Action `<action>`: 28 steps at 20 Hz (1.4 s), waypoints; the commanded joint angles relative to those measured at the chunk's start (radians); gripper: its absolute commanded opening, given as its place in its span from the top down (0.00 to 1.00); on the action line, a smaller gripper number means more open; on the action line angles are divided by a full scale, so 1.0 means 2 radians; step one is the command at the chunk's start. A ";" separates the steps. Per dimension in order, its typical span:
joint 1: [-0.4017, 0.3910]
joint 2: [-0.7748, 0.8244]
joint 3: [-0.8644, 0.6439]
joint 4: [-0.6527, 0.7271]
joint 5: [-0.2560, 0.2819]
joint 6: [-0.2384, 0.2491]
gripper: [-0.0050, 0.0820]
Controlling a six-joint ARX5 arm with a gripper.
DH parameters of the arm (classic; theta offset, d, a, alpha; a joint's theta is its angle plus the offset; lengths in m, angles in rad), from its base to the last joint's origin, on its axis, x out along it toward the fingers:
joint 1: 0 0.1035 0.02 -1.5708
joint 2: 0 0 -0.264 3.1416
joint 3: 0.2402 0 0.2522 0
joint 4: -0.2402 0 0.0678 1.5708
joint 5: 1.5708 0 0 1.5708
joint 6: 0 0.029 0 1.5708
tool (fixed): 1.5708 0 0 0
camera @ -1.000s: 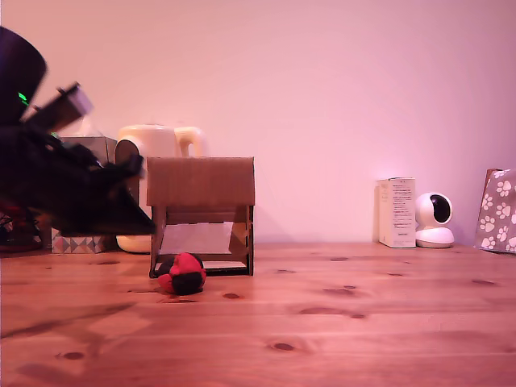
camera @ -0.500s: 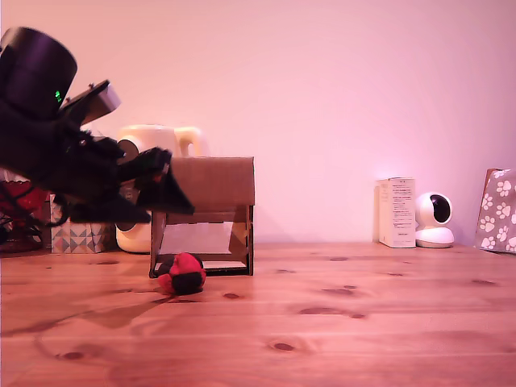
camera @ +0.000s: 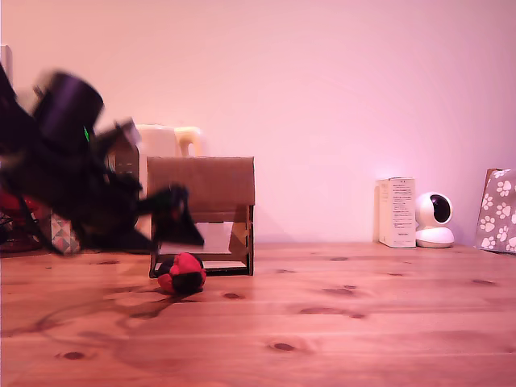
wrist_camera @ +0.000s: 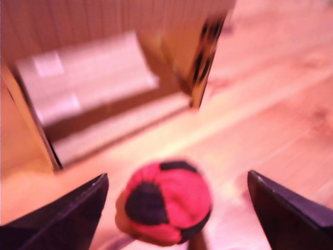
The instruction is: Drop the footbag into the cardboard dice tower
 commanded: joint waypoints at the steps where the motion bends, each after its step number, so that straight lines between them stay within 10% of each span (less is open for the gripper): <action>1: -0.001 0.027 0.011 0.004 0.000 0.005 0.05; 6: -0.001 0.051 0.029 -0.010 -0.001 0.012 0.12; 11: 0.000 0.051 0.044 -0.037 0.000 0.016 0.84; 28: -0.001 -0.179 0.057 -0.198 0.051 0.016 0.84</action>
